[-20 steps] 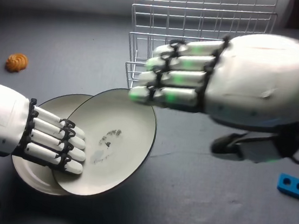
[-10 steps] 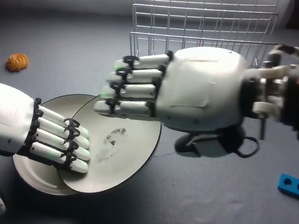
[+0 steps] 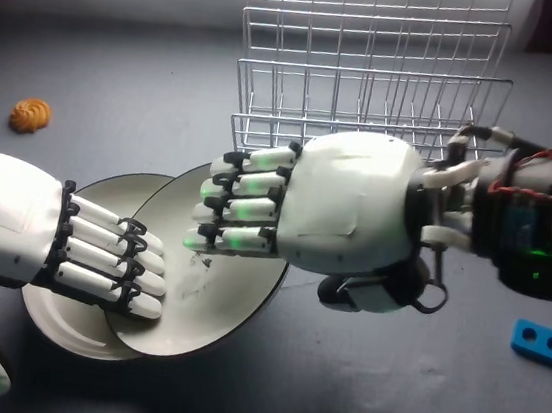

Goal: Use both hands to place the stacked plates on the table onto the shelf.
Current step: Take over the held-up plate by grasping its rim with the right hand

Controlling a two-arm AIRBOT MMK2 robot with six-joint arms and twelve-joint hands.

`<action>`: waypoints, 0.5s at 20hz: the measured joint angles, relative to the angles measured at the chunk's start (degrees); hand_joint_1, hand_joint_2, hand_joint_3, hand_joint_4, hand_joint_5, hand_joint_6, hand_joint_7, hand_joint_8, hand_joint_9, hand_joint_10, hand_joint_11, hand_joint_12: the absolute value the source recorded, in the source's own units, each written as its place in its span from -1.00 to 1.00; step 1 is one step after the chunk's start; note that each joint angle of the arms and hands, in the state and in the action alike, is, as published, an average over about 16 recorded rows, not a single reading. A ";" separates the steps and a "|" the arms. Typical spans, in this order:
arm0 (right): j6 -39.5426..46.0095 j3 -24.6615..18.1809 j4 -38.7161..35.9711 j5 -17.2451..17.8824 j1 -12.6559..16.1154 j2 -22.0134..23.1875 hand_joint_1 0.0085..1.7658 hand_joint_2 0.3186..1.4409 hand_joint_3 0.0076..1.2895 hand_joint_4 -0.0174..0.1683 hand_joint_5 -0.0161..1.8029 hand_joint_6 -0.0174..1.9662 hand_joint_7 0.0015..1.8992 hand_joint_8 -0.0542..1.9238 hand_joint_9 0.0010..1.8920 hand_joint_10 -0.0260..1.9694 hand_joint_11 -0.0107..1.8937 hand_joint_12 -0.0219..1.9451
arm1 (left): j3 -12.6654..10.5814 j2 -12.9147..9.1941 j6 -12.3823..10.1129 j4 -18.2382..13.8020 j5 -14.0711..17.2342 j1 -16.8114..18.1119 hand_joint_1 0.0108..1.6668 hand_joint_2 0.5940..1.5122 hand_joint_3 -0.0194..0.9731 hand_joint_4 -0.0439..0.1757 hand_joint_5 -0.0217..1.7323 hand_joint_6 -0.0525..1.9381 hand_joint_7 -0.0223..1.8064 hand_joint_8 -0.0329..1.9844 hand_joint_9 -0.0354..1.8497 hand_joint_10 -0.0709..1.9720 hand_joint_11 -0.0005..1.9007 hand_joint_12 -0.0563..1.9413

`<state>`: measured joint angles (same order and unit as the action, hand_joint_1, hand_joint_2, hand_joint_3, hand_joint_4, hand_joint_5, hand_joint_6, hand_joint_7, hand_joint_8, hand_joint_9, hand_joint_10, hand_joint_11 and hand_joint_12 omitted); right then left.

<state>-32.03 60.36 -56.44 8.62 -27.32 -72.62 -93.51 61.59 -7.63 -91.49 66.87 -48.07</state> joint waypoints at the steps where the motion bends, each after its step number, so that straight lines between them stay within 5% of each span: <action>1: -0.17 0.69 0.01 -0.06 -0.13 -0.81 0.12 0.49 -0.98 -0.85 -0.95 -0.96 -0.96 -0.93 -0.96 -0.97 -0.96 -0.82 | 0.00 0.00 0.00 0.00 0.00 0.00 -0.99 0.25 -0.95 -0.62 -0.98 -0.95 -0.99 -0.99 -0.97 -0.95 -0.99 -0.94; 10: -1.60 5.98 -0.08 0.66 -0.10 -7.14 0.18 0.44 -0.98 -0.87 -0.60 -0.87 -0.58 -0.88 -0.54 -0.91 -0.72 -0.11 | -0.09 0.03 -0.01 -0.08 0.08 0.04 -0.99 0.25 -0.95 -0.62 -0.98 -0.95 -0.99 -0.98 -0.96 -0.94 -0.99 -0.94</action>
<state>-33.63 66.33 -56.51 9.28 -27.42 -79.75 -93.60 61.62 -7.64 -91.57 66.95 -48.04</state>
